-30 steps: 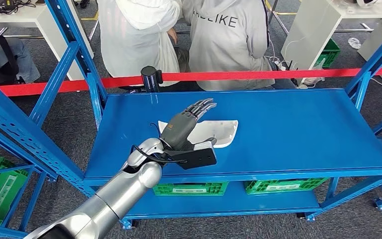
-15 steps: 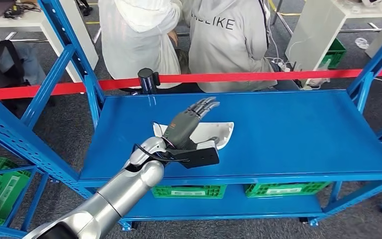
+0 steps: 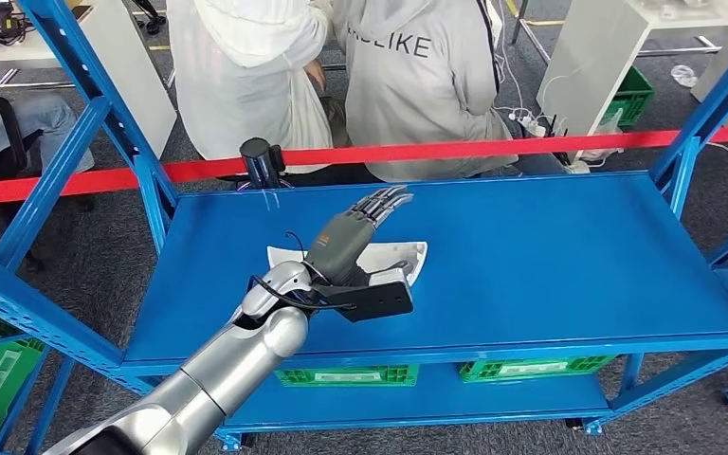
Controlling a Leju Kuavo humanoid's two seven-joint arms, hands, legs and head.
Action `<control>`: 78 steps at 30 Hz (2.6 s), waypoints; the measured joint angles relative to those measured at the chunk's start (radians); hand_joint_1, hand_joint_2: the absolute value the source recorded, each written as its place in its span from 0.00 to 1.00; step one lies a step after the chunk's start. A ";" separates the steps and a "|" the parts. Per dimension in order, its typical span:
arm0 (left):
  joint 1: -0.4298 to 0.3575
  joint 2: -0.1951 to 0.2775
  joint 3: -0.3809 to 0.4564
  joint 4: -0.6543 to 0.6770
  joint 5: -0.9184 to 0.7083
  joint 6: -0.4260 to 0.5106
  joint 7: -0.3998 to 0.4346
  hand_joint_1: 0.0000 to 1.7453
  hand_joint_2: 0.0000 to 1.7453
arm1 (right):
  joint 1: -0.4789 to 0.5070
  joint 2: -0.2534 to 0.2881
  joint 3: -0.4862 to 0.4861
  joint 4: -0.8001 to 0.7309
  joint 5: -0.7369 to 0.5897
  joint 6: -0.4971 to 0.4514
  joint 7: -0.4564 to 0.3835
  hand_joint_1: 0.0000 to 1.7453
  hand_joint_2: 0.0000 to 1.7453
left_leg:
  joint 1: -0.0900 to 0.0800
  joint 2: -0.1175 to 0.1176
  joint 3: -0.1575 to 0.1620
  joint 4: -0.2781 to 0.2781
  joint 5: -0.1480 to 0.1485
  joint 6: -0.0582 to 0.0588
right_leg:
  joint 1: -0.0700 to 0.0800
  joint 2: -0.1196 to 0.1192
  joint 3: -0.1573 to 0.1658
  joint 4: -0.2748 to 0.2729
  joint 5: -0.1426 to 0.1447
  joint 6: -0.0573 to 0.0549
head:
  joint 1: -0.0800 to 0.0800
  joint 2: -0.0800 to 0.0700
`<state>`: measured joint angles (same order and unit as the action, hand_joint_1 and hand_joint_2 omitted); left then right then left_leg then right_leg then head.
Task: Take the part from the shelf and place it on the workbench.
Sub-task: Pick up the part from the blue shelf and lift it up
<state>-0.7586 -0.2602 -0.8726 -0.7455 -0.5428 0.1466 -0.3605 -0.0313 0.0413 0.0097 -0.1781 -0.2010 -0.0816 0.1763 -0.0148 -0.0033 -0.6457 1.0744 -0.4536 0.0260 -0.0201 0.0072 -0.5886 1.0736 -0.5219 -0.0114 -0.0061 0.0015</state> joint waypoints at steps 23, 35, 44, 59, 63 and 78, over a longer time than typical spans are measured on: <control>0.008 0.015 -0.004 0.024 -0.023 -0.053 0.016 0.00 0.00 | -0.001 -0.006 -0.009 0.000 0.005 -0.001 0.014 0.00 0.00 | -0.005 -0.005 0.060 -0.040 -0.031 -0.008 | 0.001 -0.002 -0.045 -0.014 0.051 0.017 | 0.003 0.000; 0.023 0.017 -0.011 0.032 -0.026 -0.067 0.016 0.00 0.00 | -0.001 -0.006 -0.009 0.000 0.013 0.001 0.007 0.00 0.00 | -0.005 -0.006 0.062 -0.043 -0.030 -0.022 | 0.001 -0.002 -0.042 -0.017 0.051 0.016 | 0.004 0.000; 0.051 0.031 -0.034 0.061 -0.014 -0.076 0.007 0.00 0.00 | -0.001 -0.006 -0.009 0.000 0.018 0.001 0.017 0.00 0.00 | -0.005 -0.006 0.063 -0.043 -0.031 -0.020 | 0.001 -0.002 -0.036 -0.024 0.053 0.019 | 0.004 0.000; 0.067 0.020 -0.050 0.118 0.011 -0.050 0.007 0.00 0.00 | -0.001 -0.006 -0.009 0.000 0.017 -0.005 0.018 0.00 0.00 | -0.005 -0.006 0.064 -0.043 -0.032 -0.018 | 0.001 -0.002 -0.034 -0.026 0.054 0.020 | 0.004 0.000; 0.067 0.012 -0.051 0.134 0.029 -0.051 0.007 0.00 0.50 | -0.001 -0.006 -0.009 0.000 0.013 -0.006 0.020 0.00 0.00 | -0.005 -0.006 0.064 -0.043 -0.032 -0.018 | 0.001 -0.002 -0.034 -0.026 0.054 0.020 | 0.004 0.000; 0.069 -0.016 -0.058 0.178 0.006 -0.006 0.024 0.00 1.00 | -0.001 -0.006 -0.010 0.000 0.010 -0.014 0.018 0.00 0.00 | -0.005 -0.006 0.065 -0.043 -0.032 -0.018 | 0.000 -0.002 -0.034 -0.026 0.054 0.020 | 0.004 0.000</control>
<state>-0.6900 -0.2759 -0.9308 -0.5672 -0.5368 0.1406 -0.3368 -0.0327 0.0355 -0.0008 -0.1781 -0.1905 -0.0961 0.1947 -0.0201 -0.0092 -0.5811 1.0315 -0.4854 0.0078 -0.0196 0.0049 -0.6222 1.0472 -0.4682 0.0087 -0.0024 0.0015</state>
